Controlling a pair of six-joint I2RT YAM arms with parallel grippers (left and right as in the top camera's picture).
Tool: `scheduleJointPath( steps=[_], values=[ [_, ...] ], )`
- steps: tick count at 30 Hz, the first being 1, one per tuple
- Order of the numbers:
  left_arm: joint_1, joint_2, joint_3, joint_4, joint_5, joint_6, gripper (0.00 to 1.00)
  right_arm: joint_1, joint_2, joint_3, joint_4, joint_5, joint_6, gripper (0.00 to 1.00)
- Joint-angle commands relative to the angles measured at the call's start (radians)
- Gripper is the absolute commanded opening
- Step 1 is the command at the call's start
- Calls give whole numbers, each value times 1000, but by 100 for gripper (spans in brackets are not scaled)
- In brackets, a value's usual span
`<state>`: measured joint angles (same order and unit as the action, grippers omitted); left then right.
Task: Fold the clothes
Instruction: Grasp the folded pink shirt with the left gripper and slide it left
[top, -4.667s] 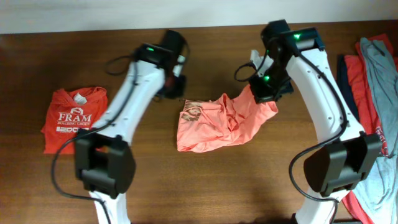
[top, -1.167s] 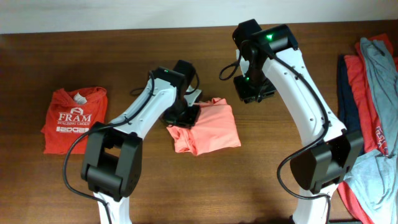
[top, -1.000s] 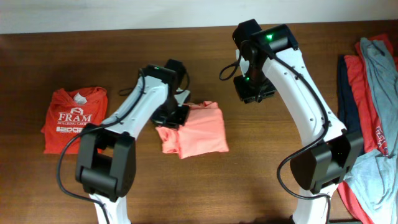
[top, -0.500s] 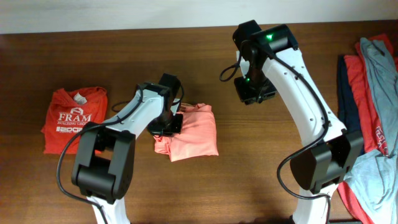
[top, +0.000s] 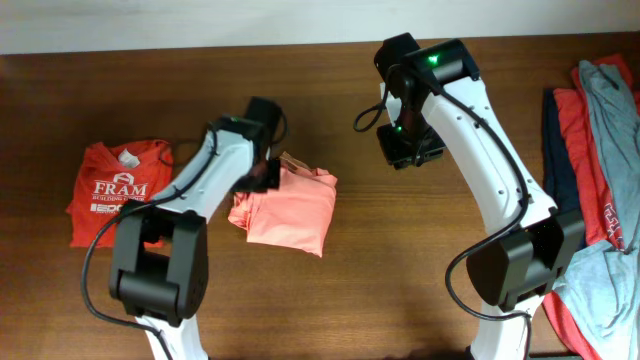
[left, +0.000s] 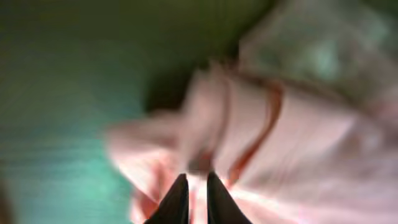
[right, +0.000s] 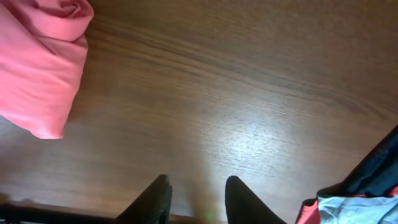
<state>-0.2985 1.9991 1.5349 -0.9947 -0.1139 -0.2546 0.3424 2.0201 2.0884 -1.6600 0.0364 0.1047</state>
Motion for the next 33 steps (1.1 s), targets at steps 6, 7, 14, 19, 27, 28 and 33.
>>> scheduleJointPath(
  steps=[6,7,14,19,27,28,33],
  values=[
    [99,-16,321,-160,138,-6,20,-3,3,-7,-5,-2,3,34],
    [99,-16,333,-201,199,-6,20,-3,3,-7,-5,-2,-2,34],
    [35,-16,243,-343,320,-33,20,-15,3,-7,-4,1,-22,34],
    [-82,-16,68,-203,362,-33,20,-34,3,-7,-12,1,-22,34],
    [-159,-16,-166,127,321,-43,20,-35,3,-7,-13,1,-22,34],
    [-155,-15,-178,151,290,-48,20,-35,3,-7,-14,1,-22,34],
    [-109,-16,-190,209,143,-48,26,-35,3,-7,-17,1,-22,33]
  ],
)
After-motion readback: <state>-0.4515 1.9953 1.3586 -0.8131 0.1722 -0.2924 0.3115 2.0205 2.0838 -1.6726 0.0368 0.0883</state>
